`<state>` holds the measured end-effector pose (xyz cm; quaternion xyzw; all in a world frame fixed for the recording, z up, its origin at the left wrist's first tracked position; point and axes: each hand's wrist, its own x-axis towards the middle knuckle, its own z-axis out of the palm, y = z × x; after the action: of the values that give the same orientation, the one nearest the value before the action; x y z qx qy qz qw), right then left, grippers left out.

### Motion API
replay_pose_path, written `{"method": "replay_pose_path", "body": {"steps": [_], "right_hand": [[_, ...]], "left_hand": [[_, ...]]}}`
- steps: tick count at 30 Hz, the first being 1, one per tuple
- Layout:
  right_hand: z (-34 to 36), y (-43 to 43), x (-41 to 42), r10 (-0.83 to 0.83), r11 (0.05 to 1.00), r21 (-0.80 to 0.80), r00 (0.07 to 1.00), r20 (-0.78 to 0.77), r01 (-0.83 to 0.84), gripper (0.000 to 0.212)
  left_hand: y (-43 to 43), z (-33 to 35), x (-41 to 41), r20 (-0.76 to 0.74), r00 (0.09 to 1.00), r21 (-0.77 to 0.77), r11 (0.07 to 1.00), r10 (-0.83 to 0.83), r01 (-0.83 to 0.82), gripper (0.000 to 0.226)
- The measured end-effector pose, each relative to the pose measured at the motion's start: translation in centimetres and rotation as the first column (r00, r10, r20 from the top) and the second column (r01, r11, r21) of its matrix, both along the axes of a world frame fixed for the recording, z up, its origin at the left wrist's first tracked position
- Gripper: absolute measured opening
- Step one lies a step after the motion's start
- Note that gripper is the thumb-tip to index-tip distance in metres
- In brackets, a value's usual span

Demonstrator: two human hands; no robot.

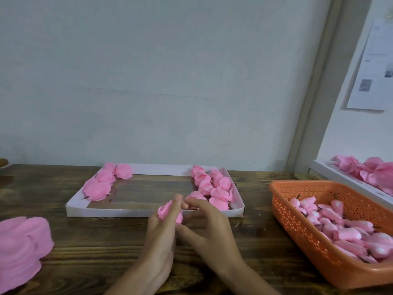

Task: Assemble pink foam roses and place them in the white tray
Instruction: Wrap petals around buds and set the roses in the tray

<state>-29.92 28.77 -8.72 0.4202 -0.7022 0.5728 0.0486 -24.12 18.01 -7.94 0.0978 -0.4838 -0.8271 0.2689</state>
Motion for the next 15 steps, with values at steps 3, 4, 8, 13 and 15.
{"method": "replay_pose_path", "body": {"steps": [3,4,8,13,15], "right_hand": [[0.4,-0.8,-0.1,-0.004,0.999,0.039,1.0,-0.031,0.005,0.043],[0.5,-1.1,-0.1,0.003,0.999,0.052,1.0,-0.026,-0.001,0.041],[2.0,-2.0,-0.8,0.057,0.987,0.147,0.998,0.0,-0.057,0.033],[7.2,-3.1,-5.9,0.082,0.93,0.366,0.988,-0.134,-0.028,0.02],[9.3,-4.3,-9.5,-0.023,0.907,0.401,0.967,-0.253,0.126,0.022]], "left_hand": [[0.1,-0.1,-0.2,-0.021,1.0,0.084,0.996,-0.01,0.012,0.041],[0.1,-0.1,-0.3,-0.029,1.0,0.128,0.992,-0.007,0.011,0.042],[-0.6,0.7,-0.4,-0.058,0.998,0.244,0.97,0.012,0.002,0.044],[-1.4,1.1,-0.3,-0.041,0.985,-0.038,0.984,0.17,-0.172,0.055],[-1.3,0.7,-0.3,-0.006,0.959,-0.237,0.932,0.283,-0.276,0.048]]}}
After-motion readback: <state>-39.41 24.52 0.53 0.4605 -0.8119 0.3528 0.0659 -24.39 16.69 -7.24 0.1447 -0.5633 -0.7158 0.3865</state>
